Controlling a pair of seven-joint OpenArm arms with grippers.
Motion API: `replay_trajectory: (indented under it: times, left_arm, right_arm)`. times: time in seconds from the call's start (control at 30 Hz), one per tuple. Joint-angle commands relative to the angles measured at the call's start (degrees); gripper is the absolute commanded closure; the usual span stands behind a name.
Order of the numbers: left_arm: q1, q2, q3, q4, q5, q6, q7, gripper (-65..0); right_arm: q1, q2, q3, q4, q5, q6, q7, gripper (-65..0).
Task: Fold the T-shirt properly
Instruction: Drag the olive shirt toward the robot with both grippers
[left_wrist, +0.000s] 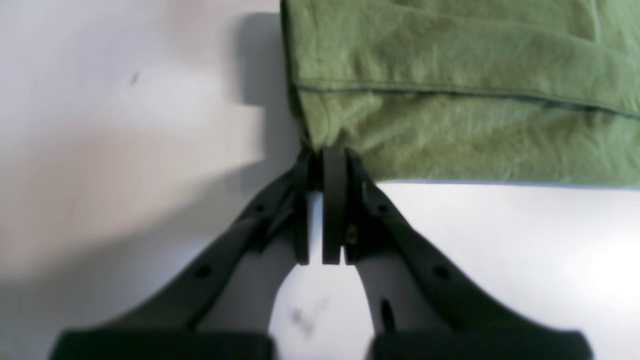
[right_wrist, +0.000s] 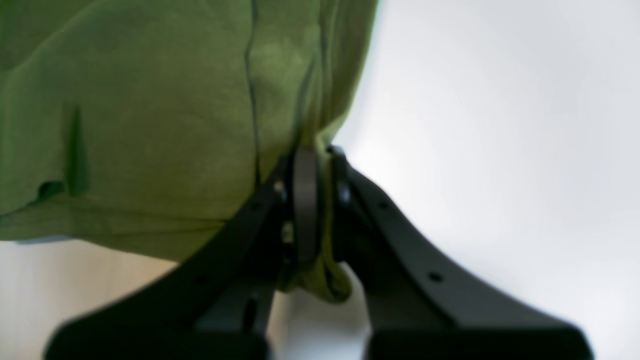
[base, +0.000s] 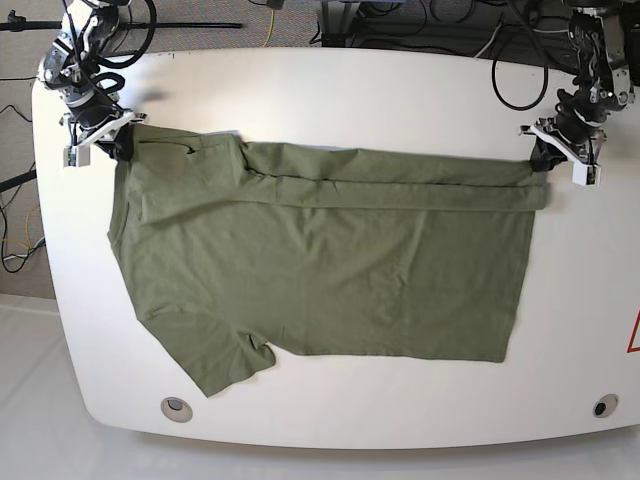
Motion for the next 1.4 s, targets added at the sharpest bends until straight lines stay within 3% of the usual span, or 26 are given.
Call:
replay_trajectory:
  times: [0.0, 0.5, 1.37]
  left_arm:
    - [3.72, -1.15, -1.43, 2.38, 2.28, 0.52, 4.14, 0.0]
    - [14.59, -2.07, -5.50, 9.26, 1.83, -1.18, 3.98, 0.0]
    - [19.44, -1.83, -8.03, 9.44, 1.09, -0.92, 4.22, 0.0]
  right_arm:
    - [-2.72, 0.94, 0.31, 2.16, -1.09, -0.12, -2.49, 0.0]
    - [-10.05, 0.40, -0.14, 5.63, -0.33, 0.12, -2.72, 0.0]
    - [-13.14, 0.69, -0.16, 6.30, -0.91, -0.25, -1.78, 0.0]
